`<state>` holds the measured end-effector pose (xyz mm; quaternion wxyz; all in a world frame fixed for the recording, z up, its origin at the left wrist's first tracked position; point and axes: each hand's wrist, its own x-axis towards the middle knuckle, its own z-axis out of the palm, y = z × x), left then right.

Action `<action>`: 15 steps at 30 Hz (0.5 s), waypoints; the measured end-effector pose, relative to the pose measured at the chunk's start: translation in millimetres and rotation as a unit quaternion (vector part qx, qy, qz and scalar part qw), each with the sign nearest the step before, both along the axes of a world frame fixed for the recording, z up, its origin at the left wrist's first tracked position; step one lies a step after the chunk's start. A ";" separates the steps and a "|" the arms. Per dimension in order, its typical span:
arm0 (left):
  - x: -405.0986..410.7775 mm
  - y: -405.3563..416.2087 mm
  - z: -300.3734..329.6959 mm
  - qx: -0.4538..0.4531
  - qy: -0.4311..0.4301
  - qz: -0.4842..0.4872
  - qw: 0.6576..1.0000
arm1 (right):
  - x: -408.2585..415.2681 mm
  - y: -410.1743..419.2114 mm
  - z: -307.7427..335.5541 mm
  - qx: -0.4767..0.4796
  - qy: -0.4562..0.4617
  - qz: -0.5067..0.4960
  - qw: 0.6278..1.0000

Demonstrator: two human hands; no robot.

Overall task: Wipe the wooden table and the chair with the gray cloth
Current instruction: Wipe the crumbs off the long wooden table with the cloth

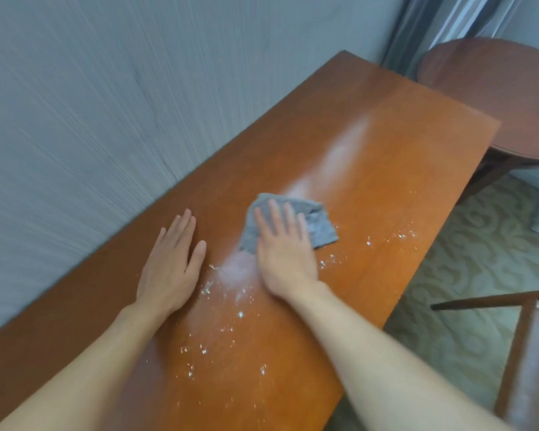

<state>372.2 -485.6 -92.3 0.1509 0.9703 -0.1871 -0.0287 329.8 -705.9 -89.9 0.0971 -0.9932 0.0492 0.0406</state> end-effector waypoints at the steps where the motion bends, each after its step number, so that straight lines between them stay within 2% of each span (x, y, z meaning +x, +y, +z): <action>1: -0.3 -0.8 0.4 0.008 0.004 -0.003 1.000 | -5.3 -26.2 -0.5 -0.011 -0.002 -0.032 0.999; 5: -2.0 -0.2 2.1 0.016 0.020 -0.005 1.000 | -24.9 -136.3 1.0 -0.028 0.008 -0.175 0.984; 8: -0.3 0.6 3.8 -0.005 0.030 -0.005 1.000 | -28.6 -171.2 5.2 -0.003 0.049 -0.229 0.972; 11: -0.8 1.8 2.2 -0.023 0.024 0.001 0.999 | -16.0 -139.9 3.7 -0.008 0.042 -0.258 0.965; 13: -1.2 1.9 -0.1 -0.026 0.015 0.001 1.000 | -13.0 -89.1 2.4 -0.034 0.022 -0.204 0.978; 15: 0.4 1.3 -1.2 -0.033 0.016 0.003 0.999 | -14.2 -17.9 2.9 -0.033 0.005 -0.109 0.994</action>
